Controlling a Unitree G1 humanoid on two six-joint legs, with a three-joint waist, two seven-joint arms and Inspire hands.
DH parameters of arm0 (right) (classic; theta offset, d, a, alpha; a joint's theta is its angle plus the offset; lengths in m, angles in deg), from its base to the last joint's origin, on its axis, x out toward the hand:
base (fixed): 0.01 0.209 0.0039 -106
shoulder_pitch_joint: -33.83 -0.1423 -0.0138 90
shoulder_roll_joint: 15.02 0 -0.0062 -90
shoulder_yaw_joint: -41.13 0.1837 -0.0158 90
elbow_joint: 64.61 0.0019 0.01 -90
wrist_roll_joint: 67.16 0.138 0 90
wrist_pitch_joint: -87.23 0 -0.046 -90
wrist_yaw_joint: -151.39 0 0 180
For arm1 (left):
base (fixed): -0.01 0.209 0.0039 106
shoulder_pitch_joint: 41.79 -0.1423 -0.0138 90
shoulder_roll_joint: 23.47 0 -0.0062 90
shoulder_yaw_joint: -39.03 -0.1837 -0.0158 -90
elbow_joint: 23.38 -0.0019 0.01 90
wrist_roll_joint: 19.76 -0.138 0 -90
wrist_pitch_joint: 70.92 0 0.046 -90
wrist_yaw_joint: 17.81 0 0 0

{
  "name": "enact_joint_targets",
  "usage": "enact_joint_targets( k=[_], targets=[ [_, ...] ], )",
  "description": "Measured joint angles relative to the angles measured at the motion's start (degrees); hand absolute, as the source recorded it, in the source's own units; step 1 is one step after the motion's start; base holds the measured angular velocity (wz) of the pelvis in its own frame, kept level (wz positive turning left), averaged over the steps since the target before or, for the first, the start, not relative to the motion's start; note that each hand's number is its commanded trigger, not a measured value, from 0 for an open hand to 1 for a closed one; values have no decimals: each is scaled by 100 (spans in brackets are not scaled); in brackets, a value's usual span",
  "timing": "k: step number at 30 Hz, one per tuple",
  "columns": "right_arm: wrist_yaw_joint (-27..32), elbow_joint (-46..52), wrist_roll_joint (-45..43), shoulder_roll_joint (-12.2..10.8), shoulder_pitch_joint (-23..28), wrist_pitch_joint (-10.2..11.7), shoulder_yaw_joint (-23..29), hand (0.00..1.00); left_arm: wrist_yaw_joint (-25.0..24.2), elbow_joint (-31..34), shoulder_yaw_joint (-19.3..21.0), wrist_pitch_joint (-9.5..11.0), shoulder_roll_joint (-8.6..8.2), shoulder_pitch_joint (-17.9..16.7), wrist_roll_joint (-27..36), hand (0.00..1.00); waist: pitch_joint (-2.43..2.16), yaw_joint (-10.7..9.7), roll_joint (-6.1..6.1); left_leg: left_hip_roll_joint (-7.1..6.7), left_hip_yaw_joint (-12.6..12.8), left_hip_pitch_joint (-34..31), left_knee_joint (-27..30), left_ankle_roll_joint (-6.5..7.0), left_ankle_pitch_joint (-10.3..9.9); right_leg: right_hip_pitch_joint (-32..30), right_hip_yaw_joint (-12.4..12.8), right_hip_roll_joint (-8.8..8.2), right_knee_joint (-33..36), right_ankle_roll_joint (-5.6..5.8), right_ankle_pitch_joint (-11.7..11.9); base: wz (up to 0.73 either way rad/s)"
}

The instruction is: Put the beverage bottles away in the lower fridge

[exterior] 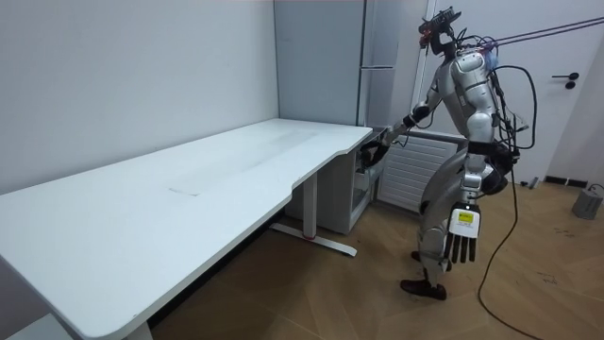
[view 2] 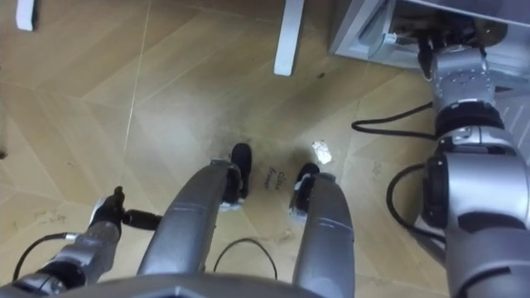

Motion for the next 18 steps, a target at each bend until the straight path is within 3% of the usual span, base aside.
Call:
enact_joint_targets(
  k=[5,8,18],
  targets=[
    [-463,-67,-39,196,219,-41,-239,0,-93,90,23,19,138,-47,-4,0,3,6,-22,31,9,189,-39,12,-12,189,10,29,-10,12,-6,0],
    [-730,-77,-43,201,475,-71,-352,0,-246,84,32,25,207,-124,5,0,2,31,-24,52,-12,417,-76,10,-17,457,-15,74,-109,24,8,0],
    [-1143,-72,-15,196,875,-78,-400,0,-371,80,248,132,221,-289,61,0,-2,11,-19,118,38,736,-94,39,-62,831,-39,122,-282,41,65,-3]
  ],
)
